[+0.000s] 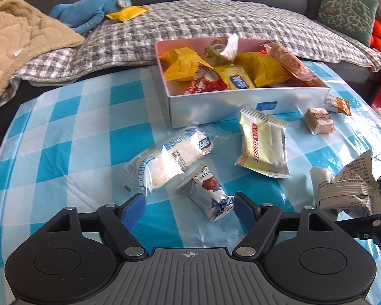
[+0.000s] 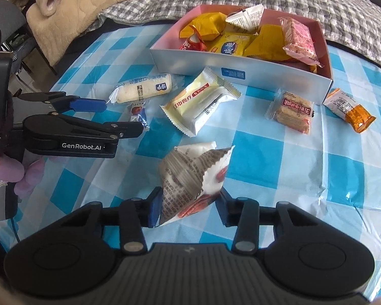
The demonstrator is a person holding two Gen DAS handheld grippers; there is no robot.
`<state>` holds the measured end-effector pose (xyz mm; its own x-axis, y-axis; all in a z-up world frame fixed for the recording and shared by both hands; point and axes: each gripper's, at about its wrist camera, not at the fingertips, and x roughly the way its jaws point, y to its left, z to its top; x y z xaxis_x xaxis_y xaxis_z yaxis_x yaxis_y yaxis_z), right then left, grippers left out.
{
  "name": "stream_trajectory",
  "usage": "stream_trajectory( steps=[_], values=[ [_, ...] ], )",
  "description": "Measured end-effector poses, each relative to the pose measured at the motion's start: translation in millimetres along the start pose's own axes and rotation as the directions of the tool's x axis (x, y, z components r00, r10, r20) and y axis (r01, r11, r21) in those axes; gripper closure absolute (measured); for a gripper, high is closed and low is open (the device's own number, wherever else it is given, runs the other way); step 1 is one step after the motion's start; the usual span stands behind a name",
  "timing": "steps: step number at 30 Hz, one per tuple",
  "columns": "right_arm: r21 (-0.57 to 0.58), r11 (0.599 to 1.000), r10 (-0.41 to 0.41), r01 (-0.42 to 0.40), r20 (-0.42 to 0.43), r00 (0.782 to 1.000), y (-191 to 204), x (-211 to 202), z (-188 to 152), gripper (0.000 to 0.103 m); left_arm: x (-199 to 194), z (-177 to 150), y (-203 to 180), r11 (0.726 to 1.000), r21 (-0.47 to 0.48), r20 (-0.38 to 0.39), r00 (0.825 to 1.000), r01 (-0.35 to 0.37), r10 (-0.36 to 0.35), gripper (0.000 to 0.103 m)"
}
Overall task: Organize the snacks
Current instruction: 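Grasp the newspaper-print paper snack bag with the right tool, then grasp the small white-and-blue candy with the left tool while the right tool holds the paper bag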
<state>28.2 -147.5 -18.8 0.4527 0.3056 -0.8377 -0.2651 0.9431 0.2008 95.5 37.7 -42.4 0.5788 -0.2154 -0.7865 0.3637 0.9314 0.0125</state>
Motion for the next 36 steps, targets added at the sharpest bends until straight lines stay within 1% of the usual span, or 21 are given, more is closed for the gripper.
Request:
stream_trajectory(
  steps=[4, 6, 10, 11, 13, 15, 21, 22, 23, 26, 29, 32, 36],
  values=[
    [0.010, 1.000, -0.009, 0.009, 0.005, 1.000, -3.9, -2.6, -0.5, 0.063, -4.9, 1.4, -2.4, 0.999, -0.014, -0.017, 0.999, -0.030, 0.030, 0.039],
    [0.016, 1.000, -0.016, 0.015, 0.007, 1.000, -5.7, -2.9, -0.4, 0.063, -8.4, 2.0, -3.5, 0.999, -0.033, -0.027, 0.999, -0.023, 0.022, 0.042],
    [0.040, 0.999, -0.034, 0.033, 0.014, 0.999, -10.6, -2.7, 2.3, 0.063, -8.8, 3.9, -11.1, 0.999, -0.047, -0.020, 1.000, 0.016, -0.017, 0.050],
    [0.051, 0.998, -0.037, 0.036, 0.014, 0.999, -12.6, -2.5, 3.9, 0.063, -6.2, 4.6, -13.0, 0.999, -0.050, -0.024, 1.000, 0.018, -0.019, 0.052],
    [0.065, 0.997, -0.039, 0.038, 0.014, 0.999, -15.3, -2.3, 4.9, 0.063, -0.5, 5.9, -14.5, 0.998, -0.067, -0.036, 0.999, 0.017, -0.019, 0.058],
    [0.073, 0.996, -0.042, 0.041, 0.011, 0.999, -16.7, -1.9, 4.9, 0.063, 4.8, 7.5, -14.1, 0.996, -0.093, -0.045, 0.999, 0.017, -0.021, 0.062],
    [0.075, 0.996, -0.044, 0.043, 0.009, 0.999, -18.2, -2.5, 3.8, 0.063, 13.1, 12.6, -15.9, 0.991, -0.132, -0.039, 0.999, 0.005, -0.010, 0.068],
    [0.077, 0.996, -0.044, 0.044, 0.010, 0.999, -18.4, -2.5, 3.8, 0.063, 13.9, 13.3, -17.1, 0.991, -0.132, -0.041, 0.999, -0.003, -0.002, 0.078],
    [0.079, 0.996, -0.044, 0.043, 0.011, 0.999, -19.0, -2.8, 4.1, 0.063, 15.3, 13.8, -18.1, 0.991, -0.134, -0.048, 0.999, -0.013, 0.007, 0.081],
    [0.086, 0.996, -0.041, 0.040, 0.014, 0.999, -20.2, -3.2, 4.9, 0.063, 15.3, 14.9, -18.4, 0.988, -0.153, -0.058, 0.998, -0.036, 0.027, 0.084],
    [0.089, 0.995, -0.040, 0.039, 0.019, 0.999, -21.3, -4.8, 5.1, 0.063, 14.0, 15.2, -17.9, 0.987, -0.156, -0.069, 0.997, -0.040, 0.030, 0.084],
    [0.095, 0.995, -0.040, 0.037, 0.026, 0.999, -23.1, -7.1, 5.3, 0.063, 10.4, 15.5, -15.7, 0.986, -0.167, -0.073, 0.997, -0.031, 0.019, 0.087],
    [0.108, 0.994, -0.039, 0.035, 0.039, 0.998, -26.6, -10.2, 6.7, 0.063, 3.0, 15.6, -13.2, 0.983, -0.185, -0.064, 0.998, -0.012, 0.000, 0.087]
  ],
)
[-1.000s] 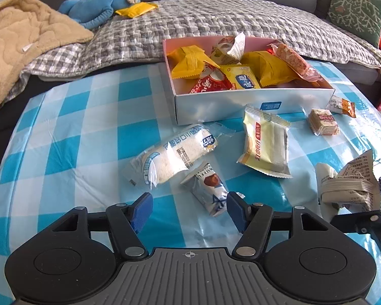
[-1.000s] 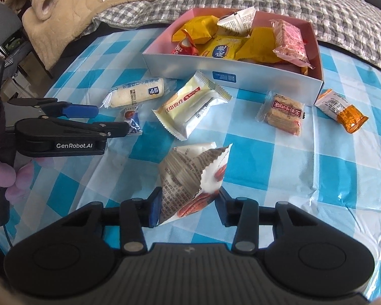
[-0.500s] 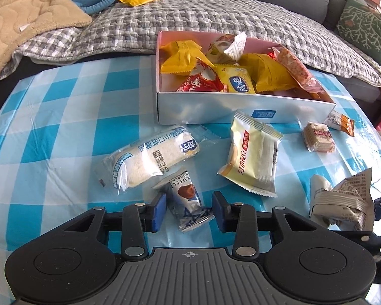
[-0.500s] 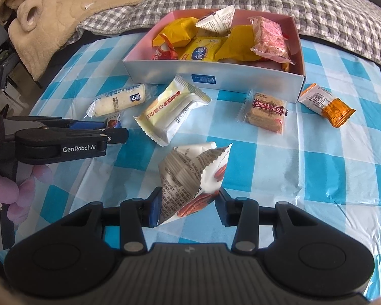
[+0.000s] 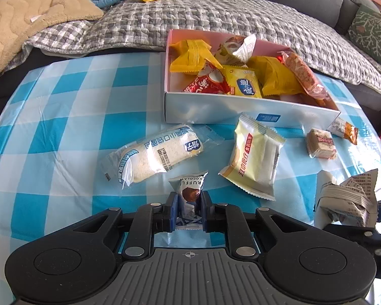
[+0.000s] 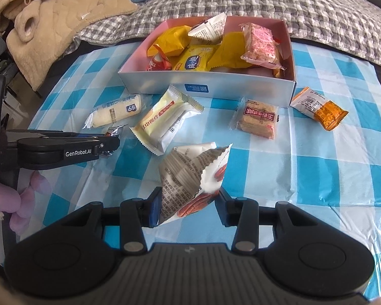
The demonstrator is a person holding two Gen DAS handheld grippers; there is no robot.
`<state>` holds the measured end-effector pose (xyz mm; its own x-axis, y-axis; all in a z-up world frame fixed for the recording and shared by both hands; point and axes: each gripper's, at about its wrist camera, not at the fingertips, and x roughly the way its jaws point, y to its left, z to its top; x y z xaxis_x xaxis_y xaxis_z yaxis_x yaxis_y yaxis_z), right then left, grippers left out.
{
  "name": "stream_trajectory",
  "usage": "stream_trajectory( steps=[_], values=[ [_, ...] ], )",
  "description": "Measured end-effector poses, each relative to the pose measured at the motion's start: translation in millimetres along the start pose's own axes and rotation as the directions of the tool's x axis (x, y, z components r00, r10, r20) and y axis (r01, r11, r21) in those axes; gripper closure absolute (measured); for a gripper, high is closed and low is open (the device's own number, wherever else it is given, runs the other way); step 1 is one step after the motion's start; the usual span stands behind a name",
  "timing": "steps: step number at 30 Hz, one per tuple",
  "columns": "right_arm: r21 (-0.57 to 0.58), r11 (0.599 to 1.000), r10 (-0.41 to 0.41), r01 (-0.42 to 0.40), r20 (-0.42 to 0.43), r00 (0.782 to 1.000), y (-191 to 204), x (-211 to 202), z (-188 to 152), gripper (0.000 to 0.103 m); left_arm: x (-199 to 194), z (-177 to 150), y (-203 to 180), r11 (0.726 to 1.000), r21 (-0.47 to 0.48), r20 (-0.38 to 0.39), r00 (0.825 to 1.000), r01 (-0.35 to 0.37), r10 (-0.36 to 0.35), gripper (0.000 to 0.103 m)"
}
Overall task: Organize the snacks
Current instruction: 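Grasp the small white-and-blue candy with the left tool while the right tool holds the paper bag, then carry the paper bag and small candy into the pink box and open both tools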
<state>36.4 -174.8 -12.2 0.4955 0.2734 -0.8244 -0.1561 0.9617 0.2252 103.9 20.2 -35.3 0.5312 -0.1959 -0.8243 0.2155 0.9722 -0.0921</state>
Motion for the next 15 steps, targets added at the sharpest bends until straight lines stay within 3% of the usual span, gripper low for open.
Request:
stream_trajectory(
  steps=[15],
  values=[
    [0.093, 0.996, 0.005, -0.013, 0.086, 0.996, -16.2, -14.6, 24.4, 0.063, -26.1, 12.8, -2.1, 0.998, -0.029, 0.080, 0.995, 0.061, -0.058, 0.087]
  ],
)
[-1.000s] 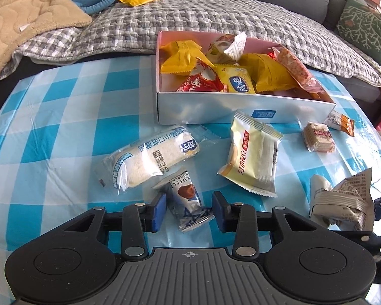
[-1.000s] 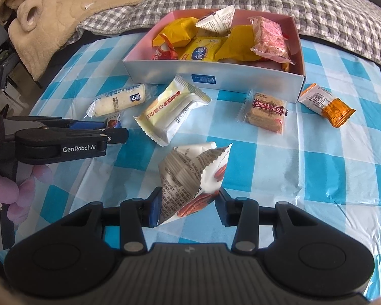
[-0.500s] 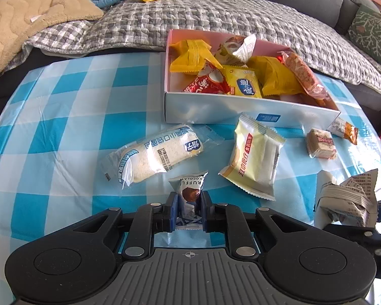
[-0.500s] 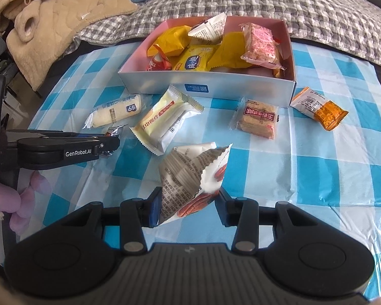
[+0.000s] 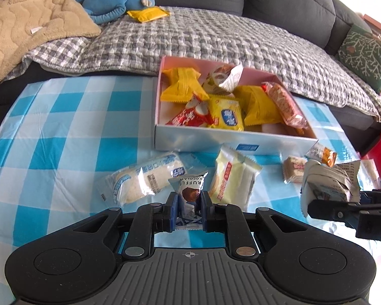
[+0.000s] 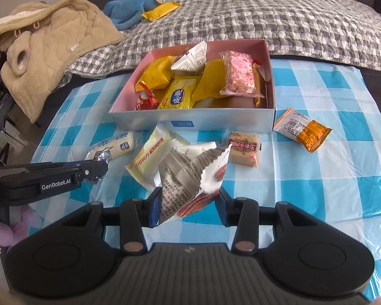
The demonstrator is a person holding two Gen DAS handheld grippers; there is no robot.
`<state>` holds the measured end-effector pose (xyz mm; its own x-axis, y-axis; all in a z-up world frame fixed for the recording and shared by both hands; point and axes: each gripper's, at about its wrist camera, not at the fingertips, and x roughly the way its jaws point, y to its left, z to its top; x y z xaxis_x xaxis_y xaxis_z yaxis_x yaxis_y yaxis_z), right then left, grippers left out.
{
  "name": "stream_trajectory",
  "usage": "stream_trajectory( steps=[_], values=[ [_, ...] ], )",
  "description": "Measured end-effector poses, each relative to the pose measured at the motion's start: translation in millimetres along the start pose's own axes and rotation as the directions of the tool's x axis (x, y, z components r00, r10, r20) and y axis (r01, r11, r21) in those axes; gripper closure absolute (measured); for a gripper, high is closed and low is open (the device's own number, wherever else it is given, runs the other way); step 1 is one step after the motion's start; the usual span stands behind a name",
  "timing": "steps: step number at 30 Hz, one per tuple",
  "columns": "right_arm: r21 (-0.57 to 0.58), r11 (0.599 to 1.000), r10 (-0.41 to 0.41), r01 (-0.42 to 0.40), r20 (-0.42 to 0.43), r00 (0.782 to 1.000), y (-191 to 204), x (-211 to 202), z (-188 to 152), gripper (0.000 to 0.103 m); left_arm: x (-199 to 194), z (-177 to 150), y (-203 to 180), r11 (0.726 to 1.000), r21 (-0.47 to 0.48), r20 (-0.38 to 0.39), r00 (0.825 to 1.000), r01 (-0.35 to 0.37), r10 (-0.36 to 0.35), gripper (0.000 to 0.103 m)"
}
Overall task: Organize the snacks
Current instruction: 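Carry the paper bag and small candy into the pink box and open both tools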
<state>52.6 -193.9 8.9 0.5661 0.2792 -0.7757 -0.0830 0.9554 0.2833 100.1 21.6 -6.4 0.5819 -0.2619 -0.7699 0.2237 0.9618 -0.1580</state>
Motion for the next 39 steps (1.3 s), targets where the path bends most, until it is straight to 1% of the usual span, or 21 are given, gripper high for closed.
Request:
stream_trajectory(
  steps=[3, 7, 10, 16, 21, 23, 26, 29, 33, 36, 37, 38, 39],
  values=[
    [0.017, 1.000, -0.003, 0.003, 0.024, 1.000, -2.5, -1.4, 9.7, 0.063, -5.3, 6.6, -4.6, 1.000, -0.014, 0.018, 1.000, 0.022, -0.022, 0.087],
    [0.044, 0.999, -0.012, 0.010, 0.058, 0.998, -8.1, 0.8, 27.0, 0.063, -6.0, 23.1, -13.9, 0.999, 0.013, 0.045, 0.998, 0.036, -0.037, 0.087],
    [0.082, 0.996, 0.012, -0.019, 0.086, 0.996, -15.8, 4.8, 40.3, 0.063, -1.3, 37.3, -17.9, 0.999, 0.018, 0.058, 0.997, 0.050, -0.051, 0.087],
    [0.113, 0.993, 0.018, -0.032, 0.121, 0.993, -25.5, 20.7, 64.9, 0.063, 18.3, 64.5, -26.8, 0.997, 0.028, 0.080, 0.994, 0.076, -0.078, 0.087],
    [0.173, 0.982, 0.059, -0.076, 0.104, 0.993, -34.8, 43.7, 75.8, 0.063, 42.0, 74.8, -35.3, 0.995, 0.062, 0.079, 0.993, 0.085, -0.089, 0.087],
    [0.164, 0.985, 0.041, -0.056, 0.091, 0.995, -33.8, 51.0, 76.7, 0.063, 51.5, 76.8, -37.0, 0.995, 0.075, 0.070, 0.994, 0.073, -0.078, 0.087],
    [0.124, 0.992, -0.035, 0.025, 0.080, 0.996, -35.3, 56.6, 77.2, 0.066, 64.7, 79.2, -36.3, 0.995, 0.091, 0.064, 0.997, 0.034, -0.040, 0.087],
    [0.124, 0.991, -0.062, 0.052, 0.080, 0.995, -43.3, 59.5, 78.3, 0.069, 73.1, 82.7, -32.6, 0.996, 0.083, 0.069, 0.997, 0.026, -0.032, 0.087],
    [0.156, 0.986, -0.072, 0.060, 0.078, 0.994, -55.0, 61.7, 78.4, 0.069, 78.0, 86.4, -30.1, 0.997, 0.065, 0.074, 0.996, 0.046, -0.050, 0.087],
    [0.186, 0.982, -0.055, 0.040, 0.074, 0.996, -61.4, 61.1, 78.9, 0.068, 78.4, 87.1, -30.5, 0.995, 0.072, 0.085, 0.994, 0.068, -0.075, 0.087],
    [0.191, 0.981, -0.049, 0.034, 0.075, 0.996, -62.2, 60.1, 79.0, 0.067, 78.0, 87.0, -31.3, 0.994, 0.076, 0.090, 0.992, 0.077, -0.084, 0.083],
    [0.193, 0.981, -0.049, 0.034, 0.075, 0.996, -61.9, 59.5, 79.5, 0.062, 77.2, 86.7, -32.4, 0.993, 0.085, 0.091, 0.991, 0.086, -0.094, 0.081],
    [0.193, 0.981, -0.050, 0.034, 0.080, 0.996, -61.3, 58.5, 80.4, 0.058, 76.0, 85.9, -33.3, 0.992, 0.091, 0.094, 0.991, 0.086, -0.095, 0.075]
  ],
)
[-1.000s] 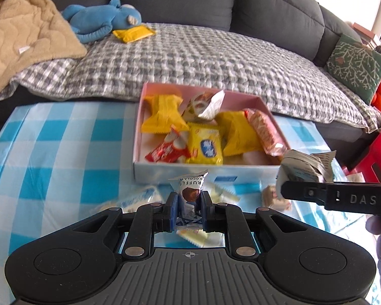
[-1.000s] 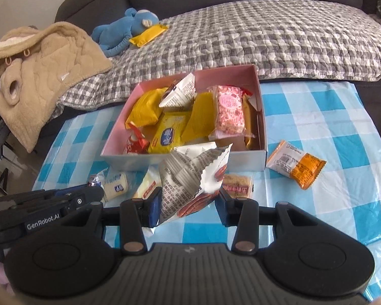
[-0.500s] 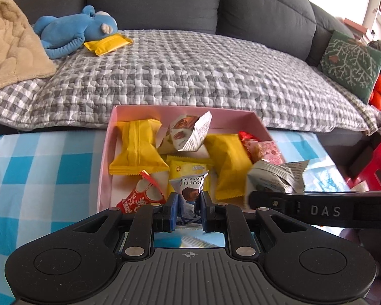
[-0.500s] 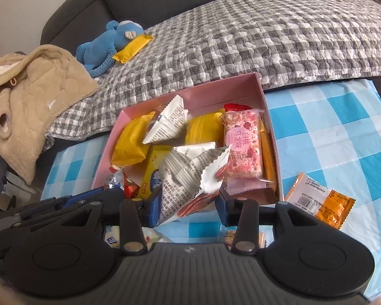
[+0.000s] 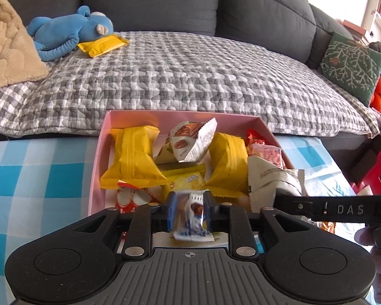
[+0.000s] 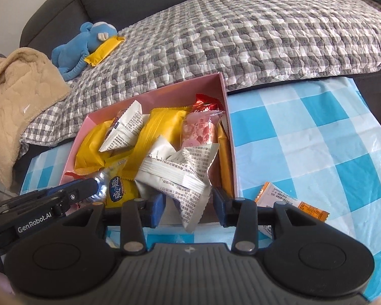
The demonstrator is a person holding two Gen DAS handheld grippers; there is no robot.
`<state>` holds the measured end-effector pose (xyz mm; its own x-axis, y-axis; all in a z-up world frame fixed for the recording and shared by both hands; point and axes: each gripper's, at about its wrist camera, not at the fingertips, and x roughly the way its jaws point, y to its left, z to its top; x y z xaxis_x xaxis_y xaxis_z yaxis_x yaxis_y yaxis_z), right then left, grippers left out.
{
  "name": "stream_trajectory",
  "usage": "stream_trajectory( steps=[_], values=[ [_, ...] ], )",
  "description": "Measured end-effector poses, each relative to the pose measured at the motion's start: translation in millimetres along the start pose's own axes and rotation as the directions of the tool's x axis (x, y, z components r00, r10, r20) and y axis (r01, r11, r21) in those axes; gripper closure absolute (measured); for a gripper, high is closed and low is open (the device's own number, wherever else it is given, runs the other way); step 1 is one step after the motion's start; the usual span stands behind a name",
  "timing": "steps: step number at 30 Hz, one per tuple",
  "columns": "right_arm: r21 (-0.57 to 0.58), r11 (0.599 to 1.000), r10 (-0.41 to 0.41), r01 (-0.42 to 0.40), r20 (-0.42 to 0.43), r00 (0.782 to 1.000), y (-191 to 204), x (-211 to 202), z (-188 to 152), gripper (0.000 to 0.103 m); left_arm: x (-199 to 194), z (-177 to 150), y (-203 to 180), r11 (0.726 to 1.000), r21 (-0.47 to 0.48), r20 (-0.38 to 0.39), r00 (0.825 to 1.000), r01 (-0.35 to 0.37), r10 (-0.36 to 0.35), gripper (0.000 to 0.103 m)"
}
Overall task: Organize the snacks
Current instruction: 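Carry the paper bag and small candy into the pink box and open both tools, then lift both tools out of the box back over the remaining snacks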
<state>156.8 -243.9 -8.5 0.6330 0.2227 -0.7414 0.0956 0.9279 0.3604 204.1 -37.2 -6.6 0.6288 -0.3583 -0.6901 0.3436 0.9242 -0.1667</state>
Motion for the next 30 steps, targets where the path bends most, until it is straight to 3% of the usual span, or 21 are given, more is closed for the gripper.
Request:
stream_trajectory(
  steps=[4, 23, 30],
  values=[
    [0.006, 1.000, 0.027, -0.027, 0.024, 0.999, 3.0, -10.9, 1.3, 0.041, -7.8, -3.2, -6.6, 0.999, 0.037, 0.016, 1.000, -0.008, 0.007, 0.054],
    [-0.033, 0.998, -0.048, 0.049, 0.050, 0.998, 5.3, -60.5, -20.6, 0.011, -61.8, -37.6, -21.8, 0.997, 0.074, -0.055, 0.998, -0.022, 0.026, 0.019],
    [-0.045, 0.995, -0.093, 0.095, 0.030, 0.995, 6.3, -72.3, -43.6, 0.007, -82.4, -60.5, -31.8, 0.993, 0.110, -0.088, 0.995, -0.038, 0.048, 0.010]
  ],
)
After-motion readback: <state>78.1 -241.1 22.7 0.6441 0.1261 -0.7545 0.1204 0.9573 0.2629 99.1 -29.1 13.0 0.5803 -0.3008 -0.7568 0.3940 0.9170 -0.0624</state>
